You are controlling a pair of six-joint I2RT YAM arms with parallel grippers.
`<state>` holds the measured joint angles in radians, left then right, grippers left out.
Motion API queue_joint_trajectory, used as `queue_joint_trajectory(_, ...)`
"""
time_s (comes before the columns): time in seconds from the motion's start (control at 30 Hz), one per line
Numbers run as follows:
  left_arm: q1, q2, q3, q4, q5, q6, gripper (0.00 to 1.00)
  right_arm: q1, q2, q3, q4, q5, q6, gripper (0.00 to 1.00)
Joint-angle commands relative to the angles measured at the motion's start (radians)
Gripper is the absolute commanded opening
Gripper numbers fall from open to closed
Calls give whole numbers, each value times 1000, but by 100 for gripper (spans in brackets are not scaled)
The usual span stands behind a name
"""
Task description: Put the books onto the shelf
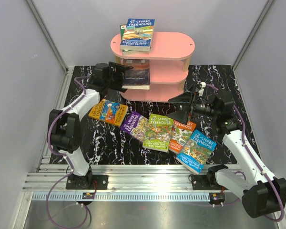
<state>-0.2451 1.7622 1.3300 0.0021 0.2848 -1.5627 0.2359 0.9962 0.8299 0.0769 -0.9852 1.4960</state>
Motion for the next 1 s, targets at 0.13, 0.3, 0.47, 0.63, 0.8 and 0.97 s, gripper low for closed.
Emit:
queue_joint_trajectory(0.13,-13,9,99,-54,1,-40,99,-6,1,9,43,2,0,100)
queue_joint_trajectory(0.3,-16,40,136,-76,-18,-53,99,-15,10,11,52,-9,-2,100)
queue_joint_trajectory(0.47,-16,83,182,-79,-29,-79,99,-23,30,12,66,-21,0,100)
queue_joint_trajectory(0.63,-14,131,233,-83,-50,-100,99,-23,53,31,69,-32,-13,100)
queue_joint_trajectory(0.8,-13,174,278,-44,-58,-135,99,-23,70,48,57,-36,-29,100)
queue_joint_trajectory(0.97,-13,230,320,-5,-56,-186,99,-23,78,48,57,-38,-31,100)
